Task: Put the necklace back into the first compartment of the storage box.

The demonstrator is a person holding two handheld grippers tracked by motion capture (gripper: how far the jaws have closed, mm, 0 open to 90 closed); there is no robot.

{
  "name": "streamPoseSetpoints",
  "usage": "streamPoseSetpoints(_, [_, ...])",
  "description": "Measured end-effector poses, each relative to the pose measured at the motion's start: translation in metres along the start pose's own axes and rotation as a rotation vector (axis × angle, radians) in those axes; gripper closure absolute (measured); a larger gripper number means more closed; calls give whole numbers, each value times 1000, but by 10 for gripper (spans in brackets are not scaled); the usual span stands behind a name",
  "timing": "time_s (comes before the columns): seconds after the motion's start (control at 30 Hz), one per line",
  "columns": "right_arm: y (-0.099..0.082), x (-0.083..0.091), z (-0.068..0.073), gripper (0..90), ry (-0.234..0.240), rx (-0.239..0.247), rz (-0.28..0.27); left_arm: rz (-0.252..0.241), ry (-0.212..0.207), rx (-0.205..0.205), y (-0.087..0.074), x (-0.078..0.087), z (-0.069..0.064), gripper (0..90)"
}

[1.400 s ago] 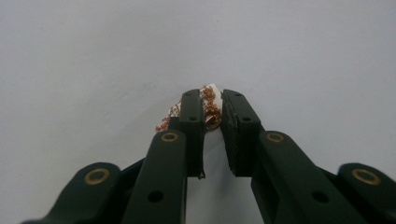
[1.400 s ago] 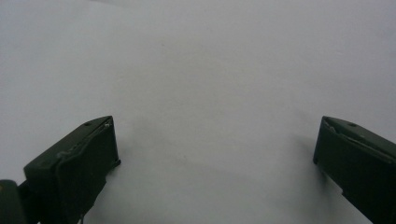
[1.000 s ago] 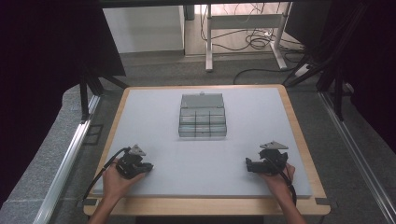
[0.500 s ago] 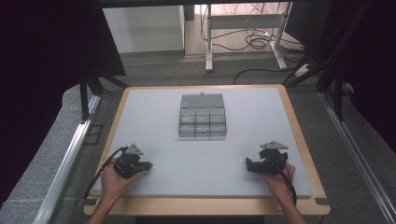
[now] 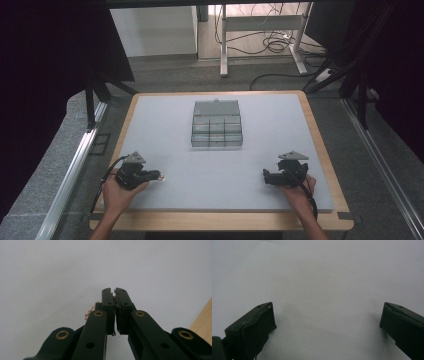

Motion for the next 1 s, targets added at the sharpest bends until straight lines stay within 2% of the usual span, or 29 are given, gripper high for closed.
streamPoseSetpoints(0.1, [0,0,0,0,0,0,0,-24,2,7,2,7,2,873])
streamPoseSetpoints(0.3, [0,0,0,0,0,0,0,-73,10,-8,9,18,-1,874])
streamPoseSetpoints(0.33, [0,0,0,0,0,0,-1,-89,0,-7,12,20,-2,874])
streamPoseSetpoints(0.73, [0,0,0,0,0,0,-1,-134,-8,-17,30,32,-7,874])
streamPoseSetpoints(1.0, [0,0,0,0,1,-1,-1,-146,-13,-41,54,43,-10,874])
Point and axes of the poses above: each handheld gripper's, and its own axes: x roughly backward along the jaws, y roughly out of its top, z roughly to its left, the point moved 6 cm from there along -x, roughly forward along the jaws, and after that the axes turned 4 degrees about z, right-handed, at the moved point
